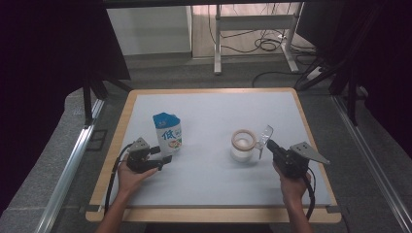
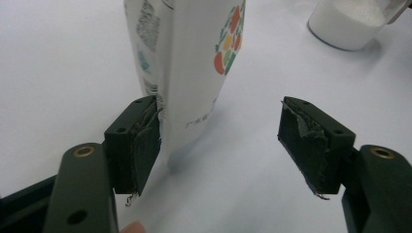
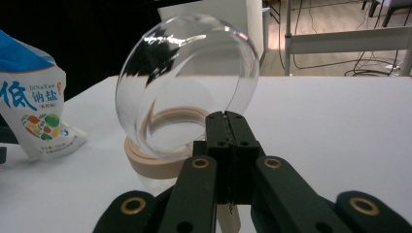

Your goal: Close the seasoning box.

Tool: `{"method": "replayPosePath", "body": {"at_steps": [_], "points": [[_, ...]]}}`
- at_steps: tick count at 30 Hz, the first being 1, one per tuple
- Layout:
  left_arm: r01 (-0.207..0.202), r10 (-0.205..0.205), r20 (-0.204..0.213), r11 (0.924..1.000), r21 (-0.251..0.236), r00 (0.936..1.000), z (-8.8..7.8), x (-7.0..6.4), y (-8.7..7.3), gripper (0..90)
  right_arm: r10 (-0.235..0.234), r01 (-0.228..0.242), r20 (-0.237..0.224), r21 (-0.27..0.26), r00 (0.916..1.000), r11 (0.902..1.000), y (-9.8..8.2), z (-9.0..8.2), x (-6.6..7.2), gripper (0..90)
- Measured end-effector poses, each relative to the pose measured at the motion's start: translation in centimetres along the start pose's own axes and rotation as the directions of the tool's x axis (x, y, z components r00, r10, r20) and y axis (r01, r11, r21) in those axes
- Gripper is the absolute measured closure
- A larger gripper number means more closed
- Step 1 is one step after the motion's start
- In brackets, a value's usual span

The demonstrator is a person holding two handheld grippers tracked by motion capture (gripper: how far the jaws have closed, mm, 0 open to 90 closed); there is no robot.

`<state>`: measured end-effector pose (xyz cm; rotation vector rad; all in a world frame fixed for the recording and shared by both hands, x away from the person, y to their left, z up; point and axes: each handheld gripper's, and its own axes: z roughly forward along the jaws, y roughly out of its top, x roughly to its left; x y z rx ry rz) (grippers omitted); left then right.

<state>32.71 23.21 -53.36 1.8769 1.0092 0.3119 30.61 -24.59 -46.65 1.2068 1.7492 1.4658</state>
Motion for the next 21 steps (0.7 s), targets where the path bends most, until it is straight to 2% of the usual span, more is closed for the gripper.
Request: {"method": "replayPosePath", "body": {"at_steps": [7, 21], "points": [[0.001, -0.001, 0.001, 1.0000, -0.003, 1.0000, -0.26, -0.01, -0.13, 31.6, 0.007, -0.007, 0.000, -0.021, 1.0000, 0.9998, 0.56, 0.10, -0.03, 89.6], [0.003, -0.003, 0.014, 0.9999, 0.017, 0.9999, 0.16, -0.24, -0.62, 31.7, -0.009, 0.010, 0.010, -0.026, 0.9999, 0.9996, 0.88, 0.17, 0.27, 89.5]]}}
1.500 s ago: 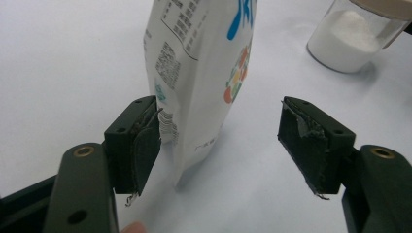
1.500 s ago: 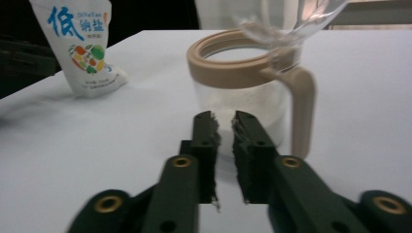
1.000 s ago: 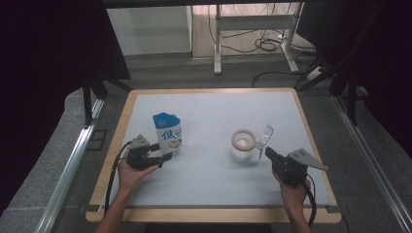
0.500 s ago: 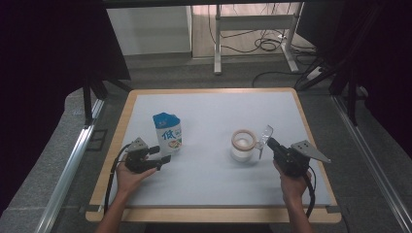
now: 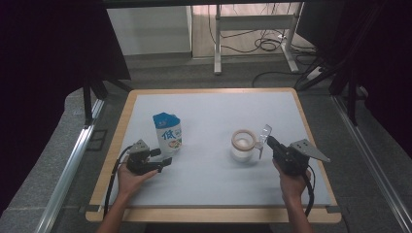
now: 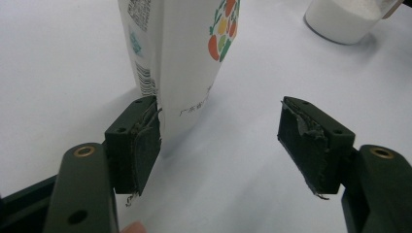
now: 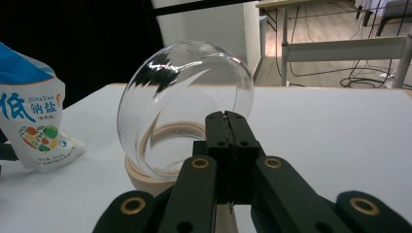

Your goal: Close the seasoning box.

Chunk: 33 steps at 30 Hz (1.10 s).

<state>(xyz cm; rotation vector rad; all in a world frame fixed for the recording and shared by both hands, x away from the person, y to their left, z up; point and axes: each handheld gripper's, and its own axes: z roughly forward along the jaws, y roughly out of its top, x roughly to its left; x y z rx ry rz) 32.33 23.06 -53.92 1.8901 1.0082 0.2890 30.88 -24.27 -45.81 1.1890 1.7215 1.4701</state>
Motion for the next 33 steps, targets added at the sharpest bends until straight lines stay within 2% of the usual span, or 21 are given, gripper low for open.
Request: {"method": "replayPosePath", "body": {"at_steps": [12, 20, 27, 33], "points": [[-0.004, 0.004, 0.001, 0.9998, 0.018, 1.0000, 0.4, -0.2, -0.3, 31.5, -0.002, 0.002, 0.003, 0.000, 1.0000, 1.0000, 0.2, 0.3, 0.1, 89.5], [-0.004, 0.004, 0.002, 0.9998, 0.021, 1.0000, 0.4, -0.3, -0.4, 31.6, -0.014, 0.014, -0.015, 0.009, 0.9998, 0.9999, 0.3, 1.0, 0.8, 89.5], [-0.003, 0.003, 0.003, 0.9998, 0.019, 1.0000, 0.3, -0.2, -0.5, 31.6, -0.030, 0.033, -0.067, 0.046, 0.9973, 0.9984, 0.1, 2.6, 2.1, 89.5], [-0.004, 0.004, 0.003, 0.9997, 0.022, 1.0000, 0.4, -0.2, -0.5, 31.6, -0.064, 0.074, -0.123, 0.078, 0.9904, 0.9942, -0.2, 3.6, 3.2, 89.5]]}}
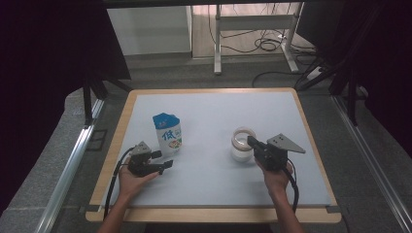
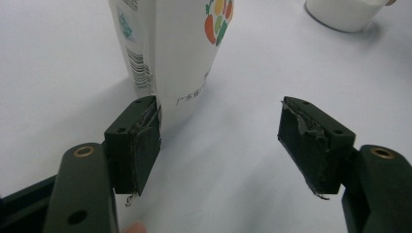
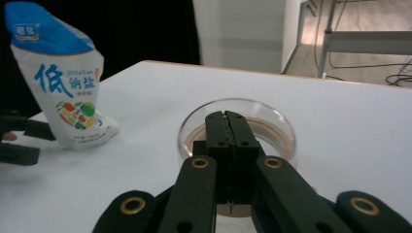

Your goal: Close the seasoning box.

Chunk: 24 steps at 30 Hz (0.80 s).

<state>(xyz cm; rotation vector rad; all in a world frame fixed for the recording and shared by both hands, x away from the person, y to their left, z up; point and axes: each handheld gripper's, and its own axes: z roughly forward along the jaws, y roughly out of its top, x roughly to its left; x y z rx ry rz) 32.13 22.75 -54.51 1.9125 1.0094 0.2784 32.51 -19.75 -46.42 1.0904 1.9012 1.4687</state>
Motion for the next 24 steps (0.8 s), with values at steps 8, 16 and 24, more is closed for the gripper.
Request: {"method": "replayPosePath", "body": {"at_steps": [8, 16, 24], "points": [[0.004, -0.004, 0.001, 1.0000, 0.004, 1.0000, 0.0, -0.1, -0.1, 31.6, -0.002, 0.002, -0.032, 0.000, 0.9995, 1.0000, 0.1, -0.4, -0.1, 89.5], [0.003, -0.003, 0.000, 1.0000, 0.007, 1.0000, 0.0, -0.1, -0.1, 31.6, 0.016, -0.016, -0.002, 0.022, 0.9999, 0.9996, -1.0, -2.1, -2.1, 89.3], [0.005, -0.005, 0.001, 0.9999, 0.010, 1.0000, 0.1, 0.0, -0.2, 31.6, 0.033, -0.035, 0.034, 0.060, 0.9989, 0.9976, -2.2, -3.2, -4.3, 88.7]]}}
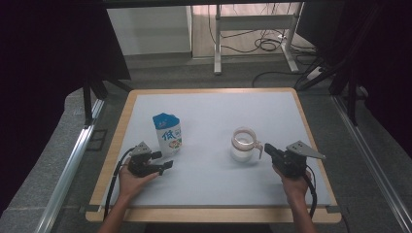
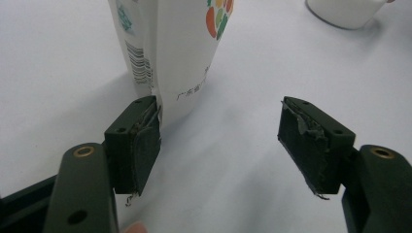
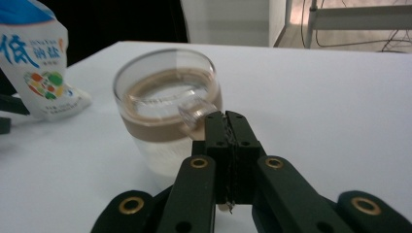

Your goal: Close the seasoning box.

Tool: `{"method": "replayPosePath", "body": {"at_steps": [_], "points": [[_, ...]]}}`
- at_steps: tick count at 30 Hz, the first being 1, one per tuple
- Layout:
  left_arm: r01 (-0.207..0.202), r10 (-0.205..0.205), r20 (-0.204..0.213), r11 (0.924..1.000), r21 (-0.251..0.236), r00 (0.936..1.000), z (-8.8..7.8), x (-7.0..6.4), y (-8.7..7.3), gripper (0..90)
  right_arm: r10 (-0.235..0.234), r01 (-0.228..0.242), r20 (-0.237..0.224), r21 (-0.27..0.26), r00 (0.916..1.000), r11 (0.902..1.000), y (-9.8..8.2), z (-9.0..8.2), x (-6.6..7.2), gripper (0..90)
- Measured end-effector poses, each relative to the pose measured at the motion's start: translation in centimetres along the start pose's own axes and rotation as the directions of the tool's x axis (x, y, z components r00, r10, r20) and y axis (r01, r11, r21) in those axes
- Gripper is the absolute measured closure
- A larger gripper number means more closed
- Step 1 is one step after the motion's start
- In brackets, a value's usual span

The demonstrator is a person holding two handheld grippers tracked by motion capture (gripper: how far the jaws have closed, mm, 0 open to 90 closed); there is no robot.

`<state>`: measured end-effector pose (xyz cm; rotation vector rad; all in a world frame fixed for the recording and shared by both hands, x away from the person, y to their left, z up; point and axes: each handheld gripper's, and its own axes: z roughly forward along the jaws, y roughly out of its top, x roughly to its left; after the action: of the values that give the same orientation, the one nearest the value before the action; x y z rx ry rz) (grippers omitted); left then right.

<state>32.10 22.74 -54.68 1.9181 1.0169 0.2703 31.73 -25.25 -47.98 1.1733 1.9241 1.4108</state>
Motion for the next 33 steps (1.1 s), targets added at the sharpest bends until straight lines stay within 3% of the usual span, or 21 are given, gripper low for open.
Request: {"method": "replayPosePath", "body": {"at_steps": [9, 16, 22, 33], "points": [[0.004, -0.004, 0.003, 1.0000, 0.003, 1.0000, 0.1, 0.1, -0.1, 31.6, 0.007, -0.009, 0.029, 0.058, 0.9995, 0.9983, -1.6, 0.3, -1.8, 86.6], [0.007, -0.007, 0.001, 1.0000, 0.004, 1.0000, 0.1, 0.0, -0.1, 31.5, 0.006, -0.009, 0.026, 0.110, 0.9996, 0.9939, -2.9, 0.6, -3.1, 67.9], [0.005, -0.005, 0.000, 1.0000, 0.005, 1.0000, 0.1, 0.0, -0.1, 31.5, -0.008, 0.003, 0.033, 0.152, 0.9994, 0.9883, -3.6, 1.0, -3.4, 57.4], [0.006, -0.007, 0.001, 0.9999, 0.008, 1.0000, 0.2, 0.1, -0.1, 31.4, -0.013, 0.007, 0.039, 0.154, 0.9991, 0.9880, -3.7, 1.0, -3.6, 52.3]]}}
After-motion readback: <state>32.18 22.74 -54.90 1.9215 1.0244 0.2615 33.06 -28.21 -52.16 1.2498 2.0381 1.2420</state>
